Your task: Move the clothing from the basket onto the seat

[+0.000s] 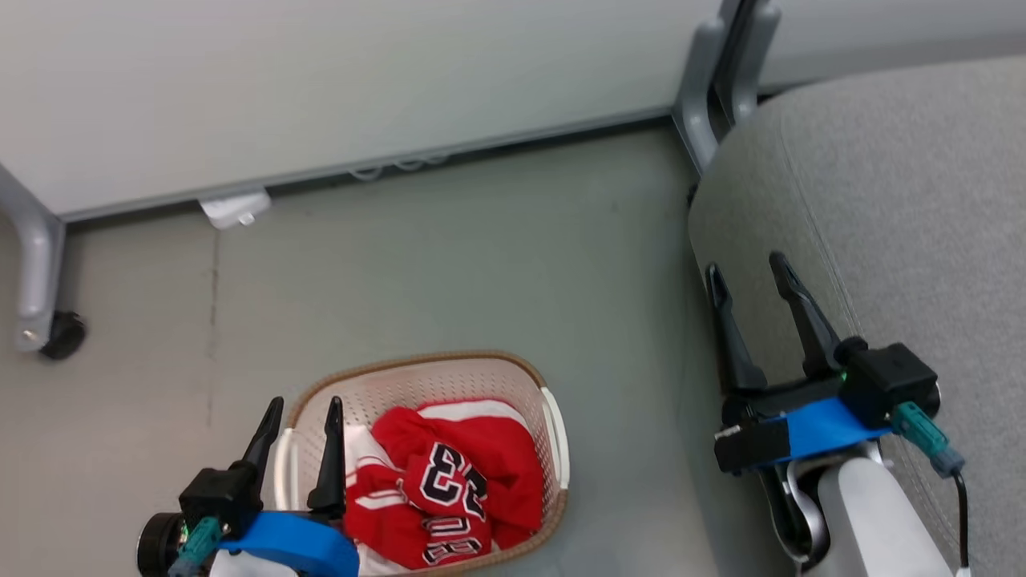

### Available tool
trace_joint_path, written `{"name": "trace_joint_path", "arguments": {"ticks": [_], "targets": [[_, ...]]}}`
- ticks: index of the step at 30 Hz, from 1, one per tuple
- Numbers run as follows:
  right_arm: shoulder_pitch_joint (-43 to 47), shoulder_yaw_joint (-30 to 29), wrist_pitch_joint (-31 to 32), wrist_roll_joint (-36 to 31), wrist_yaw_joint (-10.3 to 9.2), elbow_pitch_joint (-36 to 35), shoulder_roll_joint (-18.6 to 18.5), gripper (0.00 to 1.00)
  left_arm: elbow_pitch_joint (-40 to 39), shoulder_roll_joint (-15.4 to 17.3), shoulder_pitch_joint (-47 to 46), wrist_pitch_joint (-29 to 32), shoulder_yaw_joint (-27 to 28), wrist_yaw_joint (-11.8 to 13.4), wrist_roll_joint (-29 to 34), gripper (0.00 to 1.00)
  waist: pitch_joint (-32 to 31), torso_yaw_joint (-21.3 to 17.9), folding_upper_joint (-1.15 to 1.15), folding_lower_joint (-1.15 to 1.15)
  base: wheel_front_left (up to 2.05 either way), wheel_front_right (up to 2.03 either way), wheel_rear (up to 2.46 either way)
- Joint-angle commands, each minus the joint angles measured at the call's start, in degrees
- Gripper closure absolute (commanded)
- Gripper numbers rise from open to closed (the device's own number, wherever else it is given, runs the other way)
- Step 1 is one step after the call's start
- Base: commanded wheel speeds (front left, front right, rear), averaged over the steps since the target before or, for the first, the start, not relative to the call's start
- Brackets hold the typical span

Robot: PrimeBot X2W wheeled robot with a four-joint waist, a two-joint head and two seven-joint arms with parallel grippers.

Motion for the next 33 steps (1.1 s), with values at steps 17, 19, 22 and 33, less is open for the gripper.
{"name": "trace_joint_path", "arguments": {"ticks": [17, 19, 22, 33], "targets": [[-9.95, 4.06, -2.05, 2.75, -0.03, -2.16, -0.13, 0.00, 23.12, 2.86, -18.19, 3.88, -3.60, -3.43, 0.15, 0.00, 22.84, -8.55, 0.00, 0.00, 0.00, 0.00, 0.00], [-10.39, 4.62, -2.12, 3.54, -0.03, -2.45, -0.11, 0.00, 25.71, 3.45, -20.70, 4.35, -3.93, -3.54, 0.36, 0.00, 24.69, -9.16, 0.00, 0.00, 0.00, 0.00, 0.00], [-10.96, 5.36, -2.26, 4.43, -0.03, -2.73, -0.12, 0.00, 29.06, 4.43, -24.41, 4.94, -4.44, -3.91, 0.57, 0.00, 27.30, -9.99, 0.00, 0.00, 0.00, 0.00, 0.00], [-12.32, 7.21, -2.32, 7.91, -0.03, -5.49, -0.11, 0.00, 38.37, 7.36, -33.66, 10.52, -4.25, -4.40, -1.53, 0.00, 33.92, -13.69, 0.00, 0.00, 0.00, 0.00, 0.00]]}}
